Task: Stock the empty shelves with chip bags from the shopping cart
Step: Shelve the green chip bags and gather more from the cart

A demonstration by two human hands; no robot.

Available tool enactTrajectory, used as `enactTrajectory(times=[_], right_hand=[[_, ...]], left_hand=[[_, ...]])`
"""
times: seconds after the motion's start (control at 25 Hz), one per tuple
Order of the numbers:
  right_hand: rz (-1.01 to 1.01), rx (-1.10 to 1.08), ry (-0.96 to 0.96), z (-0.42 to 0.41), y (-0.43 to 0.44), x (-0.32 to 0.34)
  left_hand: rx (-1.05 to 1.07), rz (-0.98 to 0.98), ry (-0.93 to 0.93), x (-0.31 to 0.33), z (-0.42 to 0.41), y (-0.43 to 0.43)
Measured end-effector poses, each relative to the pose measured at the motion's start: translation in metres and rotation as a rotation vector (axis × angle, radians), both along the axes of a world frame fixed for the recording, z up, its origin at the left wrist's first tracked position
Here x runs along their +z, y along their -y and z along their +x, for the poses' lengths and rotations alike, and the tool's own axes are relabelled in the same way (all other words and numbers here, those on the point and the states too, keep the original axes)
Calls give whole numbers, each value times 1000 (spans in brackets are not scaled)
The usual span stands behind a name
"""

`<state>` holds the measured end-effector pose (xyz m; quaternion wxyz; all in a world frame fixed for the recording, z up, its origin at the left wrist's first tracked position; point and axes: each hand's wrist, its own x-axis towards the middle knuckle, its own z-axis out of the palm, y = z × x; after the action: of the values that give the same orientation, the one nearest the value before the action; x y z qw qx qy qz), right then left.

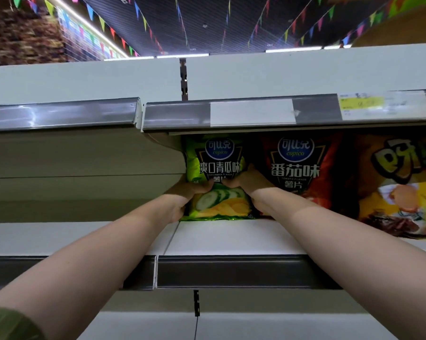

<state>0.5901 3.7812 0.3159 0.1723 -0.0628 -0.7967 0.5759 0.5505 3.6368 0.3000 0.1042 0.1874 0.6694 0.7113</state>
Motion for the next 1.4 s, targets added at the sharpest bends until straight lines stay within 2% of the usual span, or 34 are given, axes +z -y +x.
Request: enactTrajectory(times=[0.12,0.2,0.24,0.32,0.4,0.44,0.52,0.56,0.72,0.88,1.08,1.24,1.4], right_hand=[[231,-74,61,26,12,8],[469,-85,106,57,20,10],[648,-95,69,76,21,10],[894,-187,-204,111,12,5],[860,-323,-434,136,-6,1],[857,-398,-434,142,-17,0],[987,-518,-254,138,-35,-2],[1072,-543,-168,133,-42,-3],[1252,-425,31,114,-54,-7],[1259,-356,-53,91,-77,-14],[1269,-234,-68,94,-107,5],[1241,-205,-44,95,-108,-7],[1321,-301,-22,106,-91,-4]], left_hand=[[18,-67,8,2,7,4],[59,-129,25,5,16,10],[93,-143,19,6,17,14],[206,-152,-35,7,29,16],[396,-271,-180,7,44,14],[472,-406,-292,6,54,9],[556,-684,-523,9,80,-5],[556,-784,-574,11,91,-14],[519,-1014,-628,15,114,-56],[478,-1279,-608,7,101,-79],[507,-1371,-647,-2,88,-79],[564,-1313,-616,-4,95,-86],[629,-1185,-720,-7,113,-80]])
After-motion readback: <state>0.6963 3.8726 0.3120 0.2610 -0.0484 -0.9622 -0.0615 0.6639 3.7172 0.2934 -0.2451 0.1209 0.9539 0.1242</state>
